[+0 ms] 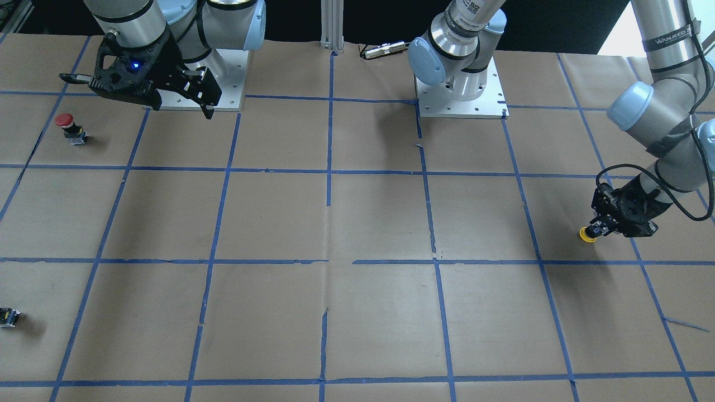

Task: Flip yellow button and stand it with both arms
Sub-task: 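Close the left gripper on the yellow button's black base, then lift the yellow button with the left gripper and carry it toward the right gripper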

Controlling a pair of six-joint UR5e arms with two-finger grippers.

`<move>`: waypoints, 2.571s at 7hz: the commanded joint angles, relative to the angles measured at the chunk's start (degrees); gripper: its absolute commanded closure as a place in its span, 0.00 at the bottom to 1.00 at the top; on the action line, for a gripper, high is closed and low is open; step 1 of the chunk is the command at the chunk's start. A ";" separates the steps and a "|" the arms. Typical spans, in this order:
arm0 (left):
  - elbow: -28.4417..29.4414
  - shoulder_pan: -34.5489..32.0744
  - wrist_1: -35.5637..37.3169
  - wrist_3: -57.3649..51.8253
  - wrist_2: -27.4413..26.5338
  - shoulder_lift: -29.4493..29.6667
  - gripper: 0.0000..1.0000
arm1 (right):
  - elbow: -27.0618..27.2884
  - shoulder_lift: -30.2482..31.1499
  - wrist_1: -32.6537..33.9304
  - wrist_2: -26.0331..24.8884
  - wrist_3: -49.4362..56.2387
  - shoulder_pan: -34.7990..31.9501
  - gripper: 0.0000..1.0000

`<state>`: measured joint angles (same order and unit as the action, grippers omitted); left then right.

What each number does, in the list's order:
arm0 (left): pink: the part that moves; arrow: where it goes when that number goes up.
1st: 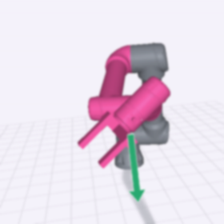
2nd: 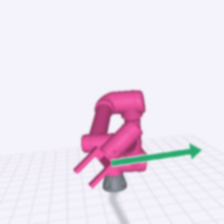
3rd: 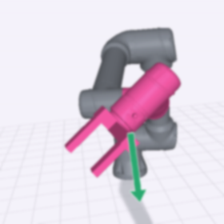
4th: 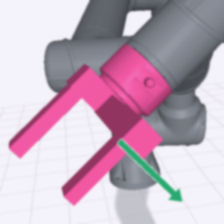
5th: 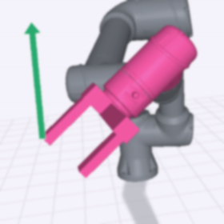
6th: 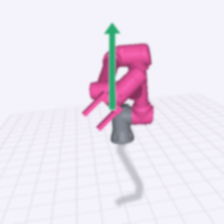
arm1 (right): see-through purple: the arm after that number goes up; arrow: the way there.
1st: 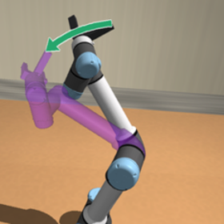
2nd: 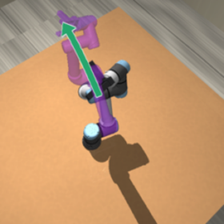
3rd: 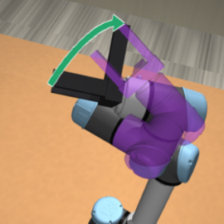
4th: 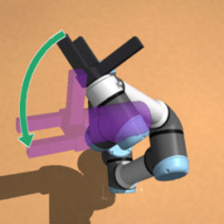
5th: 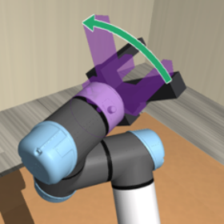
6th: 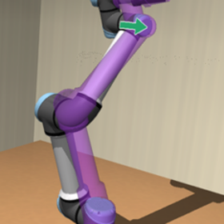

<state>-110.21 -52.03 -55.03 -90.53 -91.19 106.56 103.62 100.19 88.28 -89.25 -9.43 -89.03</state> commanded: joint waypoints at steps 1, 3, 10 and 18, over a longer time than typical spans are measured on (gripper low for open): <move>1.57 -3.66 -10.39 5.75 5.73 -5.54 0.79 | -0.61 0.53 -0.03 0.65 -0.67 -0.09 0.00; 3.51 -12.88 -22.61 21.80 12.75 -11.43 0.79 | -0.97 5.60 -2.92 -0.13 -0.42 0.35 0.00; 3.69 -27.51 -38.40 63.52 64.39 -19.37 0.79 | -5.17 1.07 -7.15 8.67 -3.22 10.52 0.00; 3.78 -35.86 -36.20 75.67 91.63 -20.95 0.80 | -8.00 0.26 -6.89 51.54 -34.67 14.95 0.00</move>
<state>-106.48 -87.81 -91.36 -14.95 0.10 85.51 95.53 99.67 81.51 -40.03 -40.24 -74.22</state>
